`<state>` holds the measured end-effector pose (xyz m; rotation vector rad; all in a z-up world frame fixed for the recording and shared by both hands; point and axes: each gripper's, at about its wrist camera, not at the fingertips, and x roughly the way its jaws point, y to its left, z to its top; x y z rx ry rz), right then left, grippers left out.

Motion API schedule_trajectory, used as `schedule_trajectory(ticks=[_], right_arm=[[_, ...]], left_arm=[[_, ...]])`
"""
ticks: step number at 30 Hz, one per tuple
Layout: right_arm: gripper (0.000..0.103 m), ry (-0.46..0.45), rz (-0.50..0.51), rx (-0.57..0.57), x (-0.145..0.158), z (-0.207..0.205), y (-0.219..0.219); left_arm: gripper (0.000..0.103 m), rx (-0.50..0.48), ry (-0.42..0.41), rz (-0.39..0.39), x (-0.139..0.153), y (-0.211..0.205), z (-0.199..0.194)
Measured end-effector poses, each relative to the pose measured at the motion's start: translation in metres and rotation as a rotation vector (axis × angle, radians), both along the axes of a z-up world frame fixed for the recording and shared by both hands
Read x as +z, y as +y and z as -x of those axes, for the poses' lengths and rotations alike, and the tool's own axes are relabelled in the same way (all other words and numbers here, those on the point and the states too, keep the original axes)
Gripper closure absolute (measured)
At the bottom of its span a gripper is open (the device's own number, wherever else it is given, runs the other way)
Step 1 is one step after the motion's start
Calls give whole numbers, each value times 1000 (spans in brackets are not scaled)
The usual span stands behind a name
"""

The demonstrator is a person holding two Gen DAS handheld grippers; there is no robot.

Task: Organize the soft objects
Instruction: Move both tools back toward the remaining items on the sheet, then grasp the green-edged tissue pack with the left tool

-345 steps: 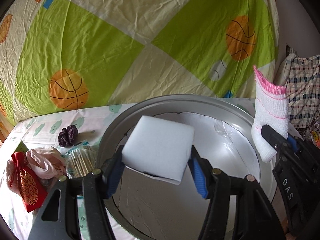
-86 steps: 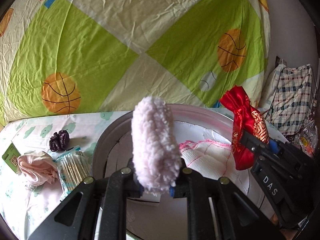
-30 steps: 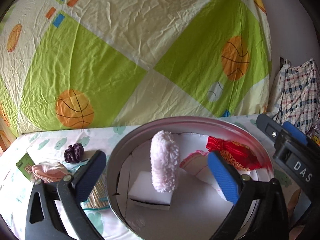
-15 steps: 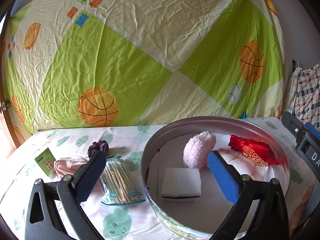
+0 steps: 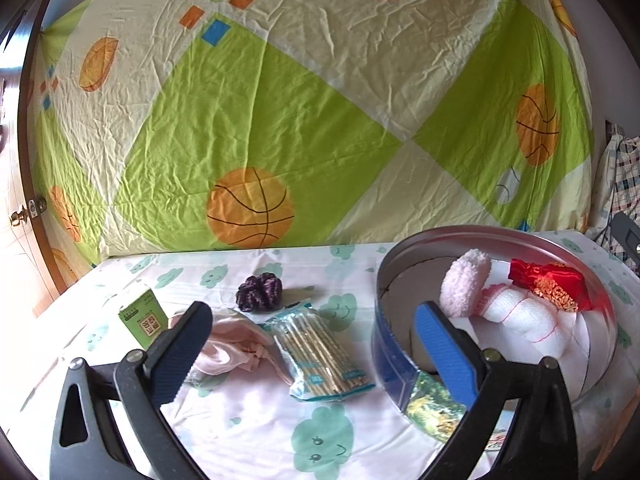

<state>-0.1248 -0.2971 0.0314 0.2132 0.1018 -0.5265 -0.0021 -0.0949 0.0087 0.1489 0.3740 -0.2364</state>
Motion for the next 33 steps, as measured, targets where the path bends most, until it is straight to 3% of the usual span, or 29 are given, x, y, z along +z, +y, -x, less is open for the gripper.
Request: schedule_trajectory(ticks=[7, 17, 33], right_arm=[[15, -10, 13, 4, 0, 2, 25], [15, 31, 20, 93, -1, -16, 74], [15, 165, 16, 311, -13, -68, 156]], left_arm=[[0, 35, -3, -21, -3, 28, -10], [0, 116, 13, -49, -10, 76, -33], [0, 273, 131, -23, -23, 155, -98]])
